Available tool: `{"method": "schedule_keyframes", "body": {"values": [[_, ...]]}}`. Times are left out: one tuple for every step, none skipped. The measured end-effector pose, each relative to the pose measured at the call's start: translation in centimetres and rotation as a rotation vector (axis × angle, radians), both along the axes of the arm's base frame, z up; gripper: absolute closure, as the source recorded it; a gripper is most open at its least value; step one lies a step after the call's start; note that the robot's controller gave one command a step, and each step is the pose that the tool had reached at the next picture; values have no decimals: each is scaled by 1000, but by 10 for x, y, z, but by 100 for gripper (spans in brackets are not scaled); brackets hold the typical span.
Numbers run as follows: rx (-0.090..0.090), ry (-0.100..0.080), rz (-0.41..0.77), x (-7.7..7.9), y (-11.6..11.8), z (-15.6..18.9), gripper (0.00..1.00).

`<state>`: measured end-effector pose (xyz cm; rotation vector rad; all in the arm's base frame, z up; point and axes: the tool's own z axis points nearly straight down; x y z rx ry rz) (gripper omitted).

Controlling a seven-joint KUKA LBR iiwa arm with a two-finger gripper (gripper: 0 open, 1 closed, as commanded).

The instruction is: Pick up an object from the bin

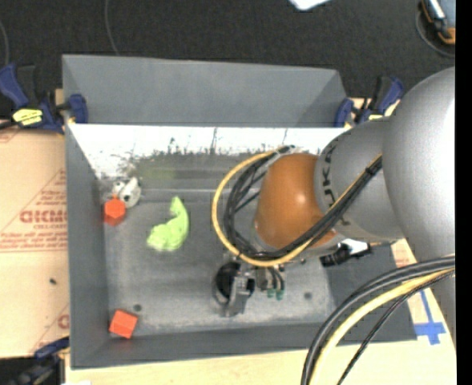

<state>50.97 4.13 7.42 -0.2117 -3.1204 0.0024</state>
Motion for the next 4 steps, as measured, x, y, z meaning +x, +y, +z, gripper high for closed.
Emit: {"method": "schedule_keyframes", "body": {"values": [[0, 6, 1, -2, 0, 21, 100], [0, -1, 2, 0, 0, 40, 100], [0, -4, 3, 1, -1, 54, 100], [0, -5, 3, 2, -1, 60, 100]]}}
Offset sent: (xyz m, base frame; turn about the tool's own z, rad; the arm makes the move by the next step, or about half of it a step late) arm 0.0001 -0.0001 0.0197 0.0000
